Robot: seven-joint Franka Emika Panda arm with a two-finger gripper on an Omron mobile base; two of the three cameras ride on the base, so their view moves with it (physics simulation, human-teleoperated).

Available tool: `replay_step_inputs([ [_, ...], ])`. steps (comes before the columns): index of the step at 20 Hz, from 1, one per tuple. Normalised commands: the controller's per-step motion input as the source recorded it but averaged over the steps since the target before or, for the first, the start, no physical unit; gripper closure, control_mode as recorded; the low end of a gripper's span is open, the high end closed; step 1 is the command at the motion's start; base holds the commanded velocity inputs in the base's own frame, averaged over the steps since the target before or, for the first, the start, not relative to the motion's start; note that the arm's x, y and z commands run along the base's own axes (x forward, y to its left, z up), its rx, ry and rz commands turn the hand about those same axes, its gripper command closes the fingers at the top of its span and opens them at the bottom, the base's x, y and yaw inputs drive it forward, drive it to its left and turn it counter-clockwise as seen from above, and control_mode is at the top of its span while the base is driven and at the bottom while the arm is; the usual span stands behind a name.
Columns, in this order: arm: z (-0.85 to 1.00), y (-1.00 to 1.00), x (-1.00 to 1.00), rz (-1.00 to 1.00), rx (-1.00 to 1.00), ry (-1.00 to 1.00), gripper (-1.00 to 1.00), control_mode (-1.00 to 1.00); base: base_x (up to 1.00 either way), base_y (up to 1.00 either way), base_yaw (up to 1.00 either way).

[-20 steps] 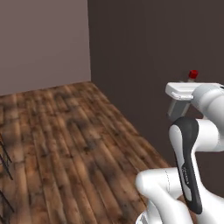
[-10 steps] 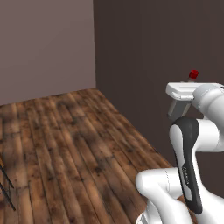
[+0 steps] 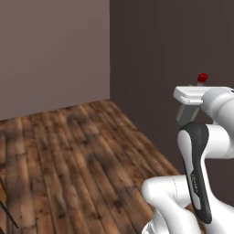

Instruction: Open the cabinet directly in front. Then move the liquor and the cup to the dining counter with the jar on it.

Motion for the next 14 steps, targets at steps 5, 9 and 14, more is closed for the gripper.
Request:
replay_step_inputs([
  [5,0.00,0.00,0.00,0.00,0.00,0.00,1.00,1.00,1.00,0.00,0.14],
  [9,0.00,0.00,0.00,0.00,0.00,0.00,1.00,1.00,1.00,0.00,0.22],
  [14,0.00,0.00,0.00,0.00,0.00,0.00,1.00,1.00,1.00,-0.07,0.45],
])
